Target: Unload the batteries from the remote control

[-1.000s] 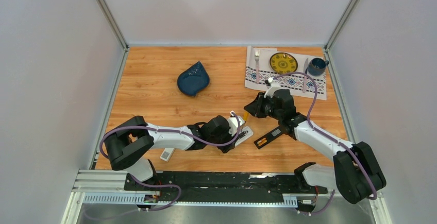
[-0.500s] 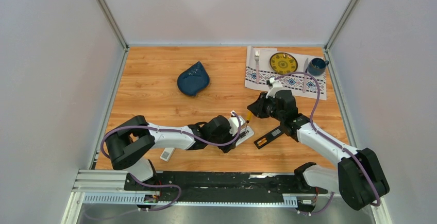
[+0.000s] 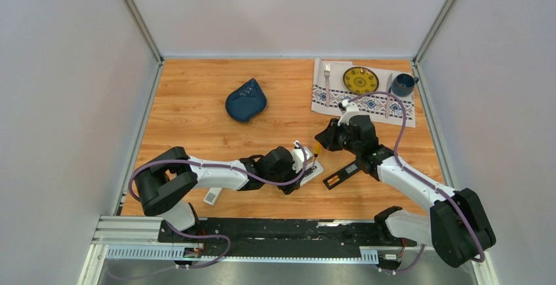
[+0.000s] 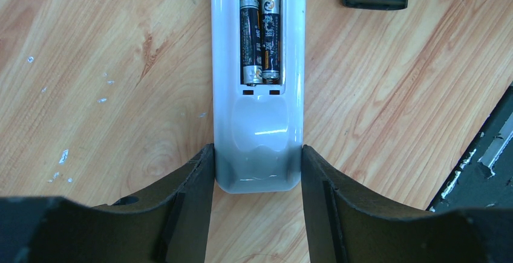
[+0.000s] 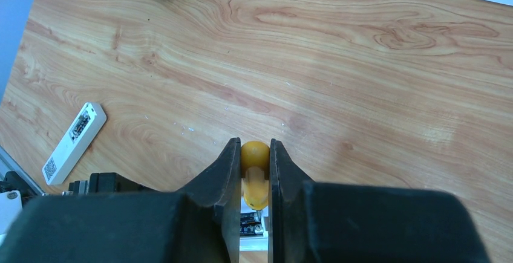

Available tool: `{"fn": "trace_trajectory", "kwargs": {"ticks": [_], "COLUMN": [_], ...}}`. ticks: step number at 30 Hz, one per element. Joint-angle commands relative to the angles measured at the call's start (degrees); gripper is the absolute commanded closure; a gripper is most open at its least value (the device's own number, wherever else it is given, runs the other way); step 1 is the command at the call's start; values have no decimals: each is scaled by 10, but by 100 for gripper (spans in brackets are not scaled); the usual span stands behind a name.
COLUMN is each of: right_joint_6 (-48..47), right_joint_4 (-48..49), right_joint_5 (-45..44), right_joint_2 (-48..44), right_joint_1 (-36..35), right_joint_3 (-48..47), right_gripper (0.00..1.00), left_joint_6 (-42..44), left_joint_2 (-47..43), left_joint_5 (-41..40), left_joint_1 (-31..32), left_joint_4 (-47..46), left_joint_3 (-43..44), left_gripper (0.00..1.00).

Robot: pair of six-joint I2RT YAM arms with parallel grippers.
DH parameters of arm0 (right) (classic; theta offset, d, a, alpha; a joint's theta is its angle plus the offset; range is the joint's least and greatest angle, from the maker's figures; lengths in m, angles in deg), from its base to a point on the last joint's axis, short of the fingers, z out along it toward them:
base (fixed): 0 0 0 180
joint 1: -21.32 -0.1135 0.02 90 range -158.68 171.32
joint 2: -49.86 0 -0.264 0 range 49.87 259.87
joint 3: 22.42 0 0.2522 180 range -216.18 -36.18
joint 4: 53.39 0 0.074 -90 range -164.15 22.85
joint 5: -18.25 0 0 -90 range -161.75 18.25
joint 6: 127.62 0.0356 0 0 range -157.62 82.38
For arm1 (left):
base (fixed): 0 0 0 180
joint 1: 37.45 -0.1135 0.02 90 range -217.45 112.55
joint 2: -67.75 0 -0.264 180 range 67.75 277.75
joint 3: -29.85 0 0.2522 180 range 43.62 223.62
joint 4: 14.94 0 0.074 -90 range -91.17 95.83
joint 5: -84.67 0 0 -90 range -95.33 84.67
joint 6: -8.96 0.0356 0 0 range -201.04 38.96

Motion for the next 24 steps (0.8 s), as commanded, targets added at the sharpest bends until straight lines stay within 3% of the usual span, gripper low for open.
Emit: {"fn": "trace_trajectory", "kwargs": {"ticks": [1, 4, 14, 24], "right_joint_6": [-29, -28, 17, 115], "right_joint_4": [3, 6, 36, 97], "right_joint_5": [-17, -5, 71, 138], "right_joint_2": [-6, -2, 7, -8], "right_joint_1": [-8, -11, -12, 6], "right_joint_3": [5, 10, 22, 50], "right_gripper": [100, 100, 100, 100], "left_joint_6": [-6, -5, -4, -4], "left_joint_2": [39, 39, 46, 52], "left_joint_5": [23, 23, 28, 33], "left_joint_1": [6, 6, 6, 6], "left_joint_4": [89, 87, 87, 86], "left_joint_3": [-20, -20, -14, -13], "left_gripper": [80, 81, 99, 100]}}
